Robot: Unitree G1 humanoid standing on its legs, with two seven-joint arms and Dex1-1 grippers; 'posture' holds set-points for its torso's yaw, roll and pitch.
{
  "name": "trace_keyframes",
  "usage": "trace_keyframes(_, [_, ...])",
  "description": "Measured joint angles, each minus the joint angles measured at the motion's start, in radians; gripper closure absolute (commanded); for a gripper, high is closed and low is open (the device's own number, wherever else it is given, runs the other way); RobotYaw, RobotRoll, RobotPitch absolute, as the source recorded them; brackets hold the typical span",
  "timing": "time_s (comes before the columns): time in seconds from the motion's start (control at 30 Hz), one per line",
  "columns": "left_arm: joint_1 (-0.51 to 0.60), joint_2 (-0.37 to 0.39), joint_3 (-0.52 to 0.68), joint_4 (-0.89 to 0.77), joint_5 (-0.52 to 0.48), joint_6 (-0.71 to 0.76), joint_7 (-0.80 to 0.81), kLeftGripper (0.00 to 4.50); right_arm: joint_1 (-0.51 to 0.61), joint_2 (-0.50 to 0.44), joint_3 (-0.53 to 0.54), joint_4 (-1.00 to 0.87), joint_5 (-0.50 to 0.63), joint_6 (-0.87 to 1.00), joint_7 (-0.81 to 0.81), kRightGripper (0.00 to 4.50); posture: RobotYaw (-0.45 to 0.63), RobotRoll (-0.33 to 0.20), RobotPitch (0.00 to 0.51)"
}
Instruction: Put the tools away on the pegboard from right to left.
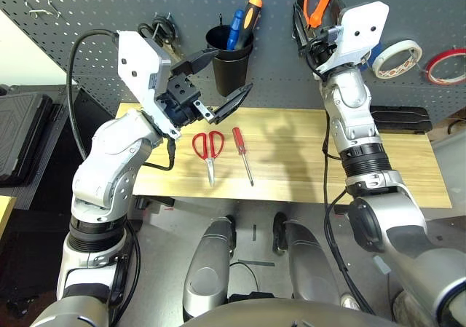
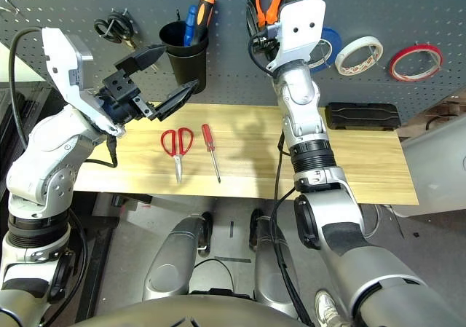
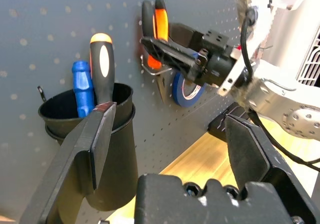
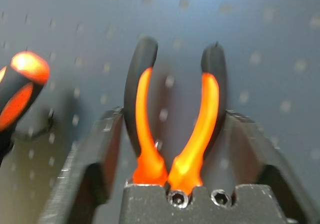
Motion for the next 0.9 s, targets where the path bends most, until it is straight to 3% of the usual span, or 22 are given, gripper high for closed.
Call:
trace_keyframes(0.37, [0.004, 0.000, -0.008, 0.009, 0.017, -0.009, -0.004, 0.00, 0.089, -0.056, 0.023, -0.134, -0.011, -0.138, 0.084, 0.05, 0.26, 0.000, 0.246])
trace_keyframes(0.63, [0.040, -0.008, -0.009, 0.013, 0.037, -0.021, 0.006, 0.00, 0.370, -0.204, 0.050, -0.358, 0.023, -0.130, 0.259, 0.05, 0.26, 0.000, 0.250])
trace_keyframes(0.9, [0.110, -0.017, -0.043, 0.014, 0.075, -0.028, 0.022, 0.00, 0.590, -0.366, 0.098, -0.410, 0.054, -0.015, 0.466, 0.05, 0.24, 0.000, 0.260])
